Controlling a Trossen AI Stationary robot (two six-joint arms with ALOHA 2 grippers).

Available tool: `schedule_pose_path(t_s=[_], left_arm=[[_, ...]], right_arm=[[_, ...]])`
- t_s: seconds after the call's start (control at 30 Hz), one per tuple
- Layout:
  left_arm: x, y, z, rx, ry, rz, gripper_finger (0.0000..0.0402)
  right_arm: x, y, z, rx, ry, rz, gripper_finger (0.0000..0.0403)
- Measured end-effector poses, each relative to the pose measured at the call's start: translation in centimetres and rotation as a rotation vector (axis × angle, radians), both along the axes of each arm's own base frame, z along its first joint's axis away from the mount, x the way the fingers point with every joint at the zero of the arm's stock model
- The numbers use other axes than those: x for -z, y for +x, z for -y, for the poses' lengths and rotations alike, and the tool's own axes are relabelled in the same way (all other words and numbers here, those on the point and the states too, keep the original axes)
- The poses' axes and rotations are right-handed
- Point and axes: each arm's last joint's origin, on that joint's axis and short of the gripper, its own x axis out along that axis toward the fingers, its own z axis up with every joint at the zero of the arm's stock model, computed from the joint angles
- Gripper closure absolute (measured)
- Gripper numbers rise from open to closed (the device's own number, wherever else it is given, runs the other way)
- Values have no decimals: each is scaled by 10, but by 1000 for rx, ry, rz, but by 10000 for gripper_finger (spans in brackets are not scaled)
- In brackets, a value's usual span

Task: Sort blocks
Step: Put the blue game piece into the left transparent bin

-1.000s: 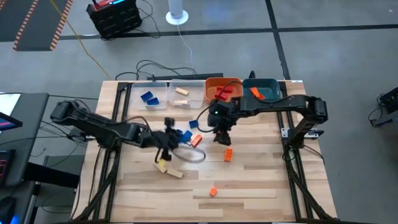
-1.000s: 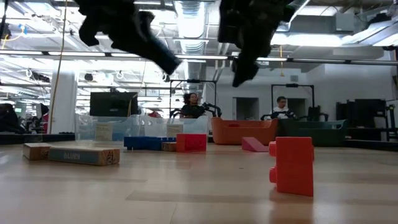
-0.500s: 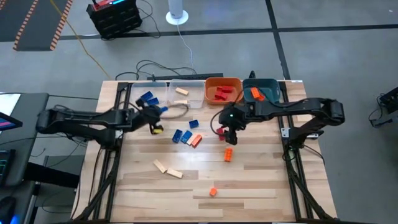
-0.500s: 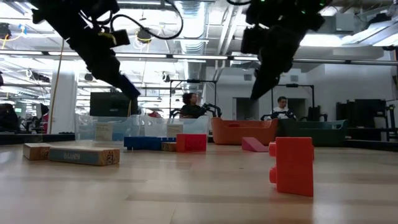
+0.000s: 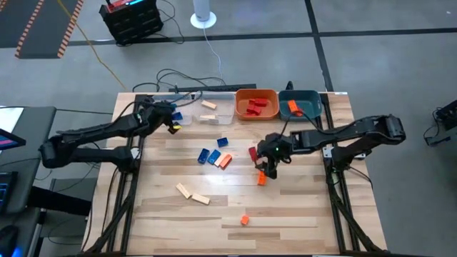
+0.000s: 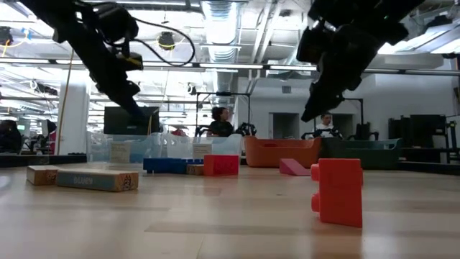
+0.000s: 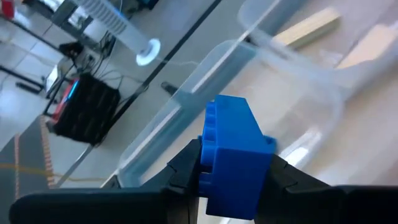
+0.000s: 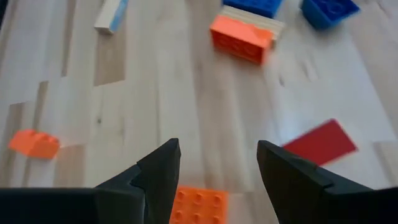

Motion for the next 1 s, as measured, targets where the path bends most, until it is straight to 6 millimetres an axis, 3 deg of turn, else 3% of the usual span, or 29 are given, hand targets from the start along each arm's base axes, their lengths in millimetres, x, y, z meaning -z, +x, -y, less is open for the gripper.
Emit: schedule_pose_path(t_s=[0.27, 0.47, 0.83, 1.0], left_arm=[[11, -5, -32, -57, -31, -34, 315], [27, -4, -46, -58, -122, -59, 311], [44, 0, -52, -70, -190, -94, 237], [35, -1, -51, -68, -172, -78, 208]], right_arm=[[-6, 5, -26, -49, -21, 94, 159], [-7, 5, -32, -43, -23, 108, 159], [-8, 6, -35, -33, -7, 123, 159], [-9, 6, -35, -33, -6, 133, 159]])
